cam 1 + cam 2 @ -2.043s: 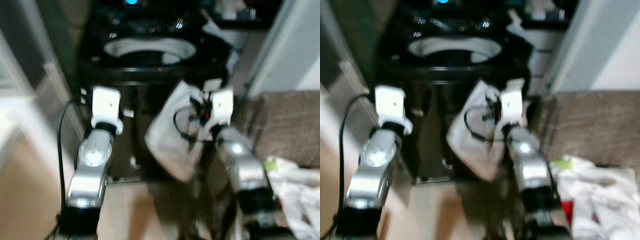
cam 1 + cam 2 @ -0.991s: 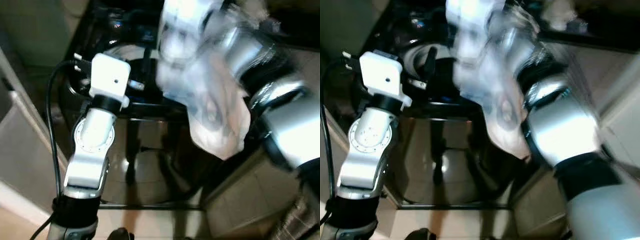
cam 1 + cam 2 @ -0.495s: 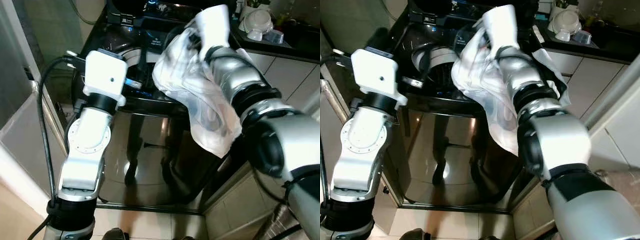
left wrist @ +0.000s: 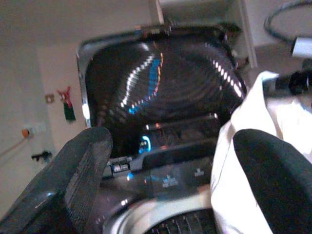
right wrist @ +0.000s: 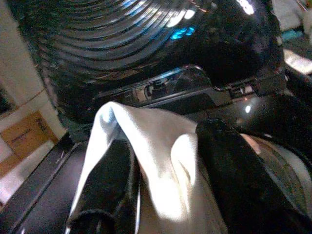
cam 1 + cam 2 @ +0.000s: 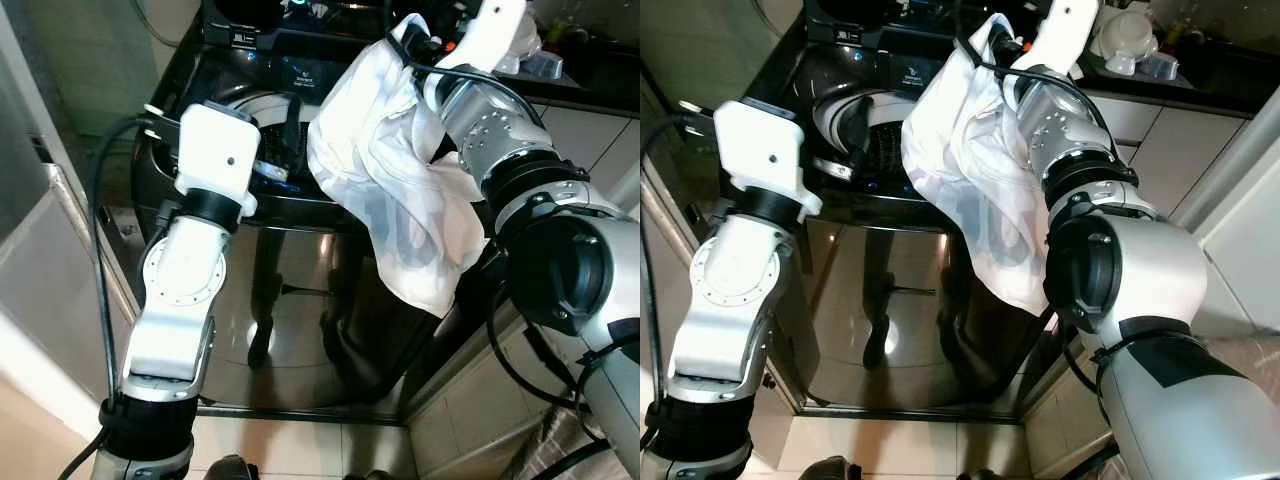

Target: Clothes washing

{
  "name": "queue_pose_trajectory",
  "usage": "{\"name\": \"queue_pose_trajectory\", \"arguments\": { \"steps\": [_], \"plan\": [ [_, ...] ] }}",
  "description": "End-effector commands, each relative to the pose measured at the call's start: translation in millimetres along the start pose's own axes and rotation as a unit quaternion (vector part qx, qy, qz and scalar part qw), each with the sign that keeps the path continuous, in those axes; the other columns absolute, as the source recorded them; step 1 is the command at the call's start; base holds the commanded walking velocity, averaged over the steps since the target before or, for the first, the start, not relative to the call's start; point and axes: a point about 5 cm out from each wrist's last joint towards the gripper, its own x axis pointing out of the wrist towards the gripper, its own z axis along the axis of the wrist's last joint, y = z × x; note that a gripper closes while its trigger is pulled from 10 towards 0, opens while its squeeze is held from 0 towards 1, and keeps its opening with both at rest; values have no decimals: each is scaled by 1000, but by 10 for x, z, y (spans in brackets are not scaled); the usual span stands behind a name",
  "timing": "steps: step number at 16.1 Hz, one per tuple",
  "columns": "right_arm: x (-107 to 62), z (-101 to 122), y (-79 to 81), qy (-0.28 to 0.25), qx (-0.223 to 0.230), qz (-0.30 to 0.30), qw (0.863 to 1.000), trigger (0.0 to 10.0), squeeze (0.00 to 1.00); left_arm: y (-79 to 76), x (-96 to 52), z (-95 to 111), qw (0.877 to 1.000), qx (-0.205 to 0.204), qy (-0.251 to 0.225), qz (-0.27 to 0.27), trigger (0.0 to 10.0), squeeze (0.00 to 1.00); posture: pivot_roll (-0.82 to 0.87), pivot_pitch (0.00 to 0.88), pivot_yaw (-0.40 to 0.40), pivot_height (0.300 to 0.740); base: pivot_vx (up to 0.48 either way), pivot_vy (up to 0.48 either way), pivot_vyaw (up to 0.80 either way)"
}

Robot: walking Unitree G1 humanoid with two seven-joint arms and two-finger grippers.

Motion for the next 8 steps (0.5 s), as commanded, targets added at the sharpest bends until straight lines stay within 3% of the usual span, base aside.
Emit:
{"name": "queue_pose_trajectory", "arguments": {
  "steps": [1,3,4,5,6,8],
  "plan": [
    [-7,137,-83,-20,26,-24,999,10000,1000,-44,25,6,1000,-5,0,-14,10000,0,107,0,-88,740,0,0,0],
    [-15,102,-128,-16,-4,-37,999,10000,1000,-63,21,-8,1000,-9,2,-18,10000,0,100,0,-85,740,0,0,0],
    [-21,90,-147,-16,-102,-50,993,10000,1000,-60,7,-21,1000,-13,5,-16,10000,0,100,0,-85,740,0,0,0],
    [-20,78,-142,-12,-117,-49,992,10000,1000,-62,0,-25,1000,-13,6,-16,10000,0,105,0,-94,740,0,0,0],
    [-19,70,-139,-8,-121,-49,991,10000,1000,-65,-4,-28,1000,-13,7,-16,10000,0,105,0,-94,740,0,0,0],
    [-31,5,-206,6,-37,-75,997,10000,1000,-65,-17,-32,1000,-18,9,-10,10000,0,120,0,-114,740,0,0,0]
  ]
}}
